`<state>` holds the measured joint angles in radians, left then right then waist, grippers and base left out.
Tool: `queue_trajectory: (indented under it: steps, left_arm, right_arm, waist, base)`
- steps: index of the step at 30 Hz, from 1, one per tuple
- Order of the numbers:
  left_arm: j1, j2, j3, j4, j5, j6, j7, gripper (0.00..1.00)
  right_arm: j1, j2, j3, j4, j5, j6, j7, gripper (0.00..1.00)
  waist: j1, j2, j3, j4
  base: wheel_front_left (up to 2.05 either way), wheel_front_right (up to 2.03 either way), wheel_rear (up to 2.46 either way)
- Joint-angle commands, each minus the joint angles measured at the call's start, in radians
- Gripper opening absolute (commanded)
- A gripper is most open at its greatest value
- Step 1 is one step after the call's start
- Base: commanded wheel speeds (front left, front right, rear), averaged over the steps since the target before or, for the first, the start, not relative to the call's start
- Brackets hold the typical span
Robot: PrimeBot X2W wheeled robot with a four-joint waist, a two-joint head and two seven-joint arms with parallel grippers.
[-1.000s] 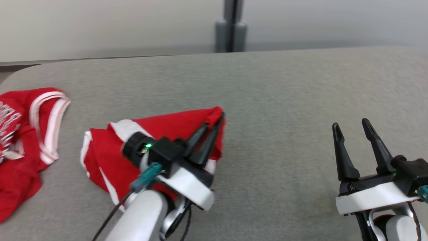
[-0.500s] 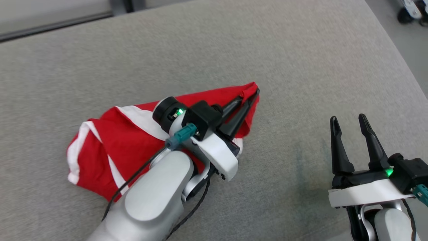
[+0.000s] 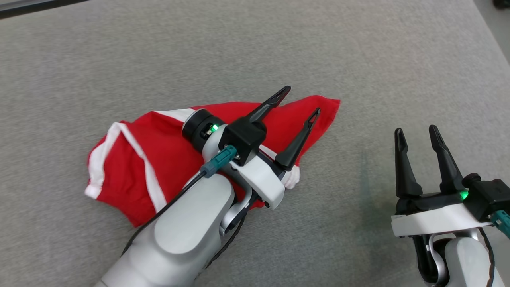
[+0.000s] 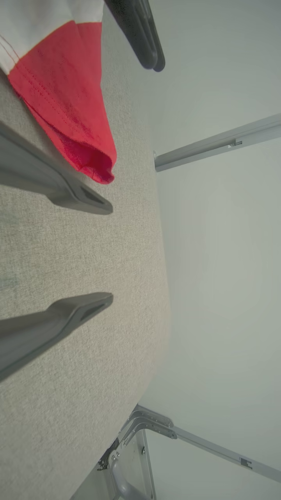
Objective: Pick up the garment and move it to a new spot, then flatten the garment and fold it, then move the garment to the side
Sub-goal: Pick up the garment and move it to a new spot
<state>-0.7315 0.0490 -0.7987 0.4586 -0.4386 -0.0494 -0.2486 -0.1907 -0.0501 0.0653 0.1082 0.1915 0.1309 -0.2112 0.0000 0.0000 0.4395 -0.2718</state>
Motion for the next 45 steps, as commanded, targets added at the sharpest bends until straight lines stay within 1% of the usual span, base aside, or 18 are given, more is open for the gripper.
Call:
queue_trajectory:
  steps: [1,7,11,12,17,20,23,28,30,31,35,40,45]
  left_arm:
    - [0.020,0.010,0.009,-0.016,0.006,0.013,-0.007,1.00]
    - [0.104,0.069,0.108,-0.107,-0.006,0.087,-0.017,1.00]
    - [0.176,0.126,0.215,-0.152,-0.024,0.134,-0.017,1.00]
    - [0.226,0.156,0.269,-0.164,-0.027,0.152,-0.017,1.00]
    - [0.356,0.221,0.414,-0.215,-0.033,0.186,-0.017,1.00]
    - [0.437,0.235,0.495,-0.240,-0.044,0.201,-0.018,1.00]
    - [0.499,0.239,0.558,-0.271,-0.050,0.193,-0.018,1.00]
    - [0.573,0.233,0.605,-0.298,-0.045,0.139,-0.018,1.00]
    - [0.597,0.229,0.607,-0.301,-0.037,0.118,-0.018,1.00]
    - [0.597,0.229,0.607,-0.301,-0.037,0.118,-0.018,1.00]
    - [0.635,0.219,0.602,-0.300,-0.011,0.092,-0.018,1.00]
    - [0.675,0.210,0.587,-0.289,0.008,0.078,-0.018,1.00]
    - [0.692,0.208,0.575,-0.287,0.015,0.078,-0.018,1.00]
  right_arm:
    - [-0.011,-0.004,-0.006,-0.004,-0.005,0.000,0.003,1.00]
    - [0.013,-0.025,-0.019,-0.013,-0.024,0.000,0.027,1.00]
    - [0.033,-0.033,-0.023,-0.024,-0.029,0.000,0.049,1.00]
    - [0.042,-0.040,-0.019,-0.030,-0.030,0.000,0.059,1.00]
    - [0.071,-0.048,-0.018,-0.047,-0.034,0.000,0.087,1.00]
    - [0.094,-0.054,-0.024,-0.054,-0.034,0.000,0.101,1.00]
    - [0.117,-0.058,-0.029,-0.066,-0.033,0.000,0.117,1.00]
    - [0.154,-0.067,-0.030,-0.081,-0.030,0.000,0.139,1.00]
    - [0.168,-0.069,-0.028,-0.087,-0.029,0.000,0.147,1.00]
    - [0.168,-0.069,-0.028,-0.087,-0.029,0.000,0.147,1.00]
    - [0.201,-0.070,-0.031,-0.101,-0.026,0.000,0.159,1.00]
    - [0.243,-0.067,-0.027,-0.111,-0.023,0.000,0.178,1.00]
    - [0.268,-0.066,-0.020,-0.127,-0.018,0.000,0.190,1.00]
  waist:
    - [0.0000,0.0000,-0.035,0.048]
    - [0.0000,0.0000,-0.108,0.139]
    - [0.0000,0.0000,-0.151,0.186]
    - [0.0000,0.0000,-0.175,0.203]
    - [0.0000,0.0000,-0.225,0.240]
    - [0.0000,0.0000,-0.251,0.262]
    - [0.0000,0.0000,-0.274,0.281]
    - [0.0000,0.0000,-0.311,0.298]
    - [0.0000,0.0000,-0.328,0.299]
    - [0.0000,0.0000,-0.328,0.299]
    - [0.0000,0.0000,-0.366,0.301]
    - [0.0000,0.0000,-0.412,0.299]
    - [0.0000,0.0000,-0.431,0.297]
  base:
    - [0.00,0.00,0.00]
    - [0.00,0.00,0.00]
    - [0.00,0.00,0.00]
    - [0.00,0.00,0.00]
    - [0.00,0.00,0.00]
    - [0.00,0.00,0.00]
    - [0.00,0.00,0.00]
    - [0.00,0.00,0.00]
    - [0.00,0.00,0.00]
    - [0.00,0.00,0.00]
    - [0.00,0.00,0.00]
    - [0.00,0.00,0.00]
    - [0.00,0.00,0.00]
